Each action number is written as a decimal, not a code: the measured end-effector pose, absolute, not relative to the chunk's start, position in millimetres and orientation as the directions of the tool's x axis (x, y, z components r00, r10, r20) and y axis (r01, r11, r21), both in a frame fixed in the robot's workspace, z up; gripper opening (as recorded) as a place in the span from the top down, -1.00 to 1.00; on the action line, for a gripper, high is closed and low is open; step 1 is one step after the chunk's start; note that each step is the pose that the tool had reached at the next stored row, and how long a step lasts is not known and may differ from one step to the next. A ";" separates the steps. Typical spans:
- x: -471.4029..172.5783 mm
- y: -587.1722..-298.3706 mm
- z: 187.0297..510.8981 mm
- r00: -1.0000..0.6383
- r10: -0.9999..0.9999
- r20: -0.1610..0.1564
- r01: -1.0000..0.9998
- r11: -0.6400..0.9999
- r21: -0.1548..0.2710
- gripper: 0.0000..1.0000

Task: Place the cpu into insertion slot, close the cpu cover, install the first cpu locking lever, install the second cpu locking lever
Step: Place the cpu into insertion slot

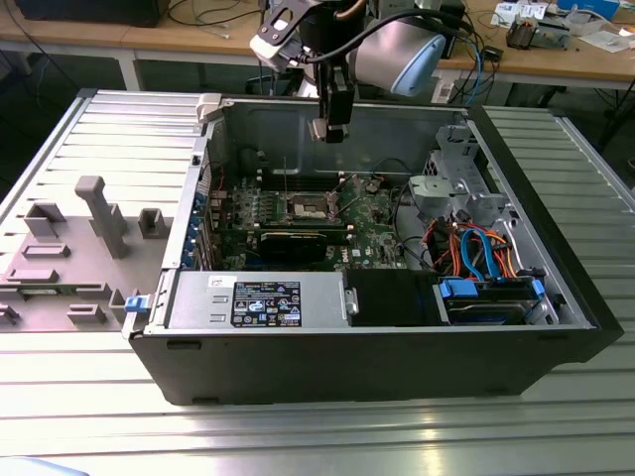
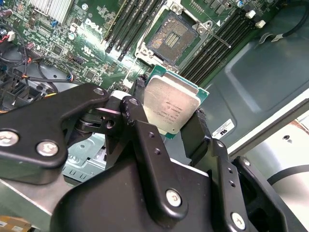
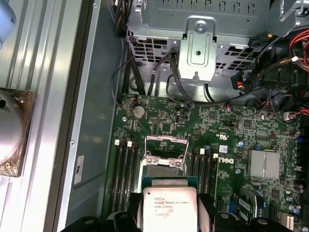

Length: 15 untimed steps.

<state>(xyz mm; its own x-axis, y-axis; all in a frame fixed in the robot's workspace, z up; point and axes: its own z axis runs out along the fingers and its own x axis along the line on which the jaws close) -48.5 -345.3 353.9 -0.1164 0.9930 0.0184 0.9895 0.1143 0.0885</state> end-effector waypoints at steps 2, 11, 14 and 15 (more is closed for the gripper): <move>-48.6 -345.3 353.9 -0.116 0.993 0.018 0.989 0.114 0.088 -0.09; -50.9 -345.3 352.8 -0.115 0.993 0.018 0.990 0.113 0.088 -0.09; -51.0 -345.3 352.1 -0.112 0.994 0.018 0.990 0.110 0.088 -0.09; -51.0 -345.3 351.6 -0.111 0.994 0.018 0.990 0.109 0.088 -0.09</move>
<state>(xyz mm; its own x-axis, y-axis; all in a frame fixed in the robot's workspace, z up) -51.0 -345.3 351.6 -0.1111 0.9936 0.0184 0.9901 0.1091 0.0885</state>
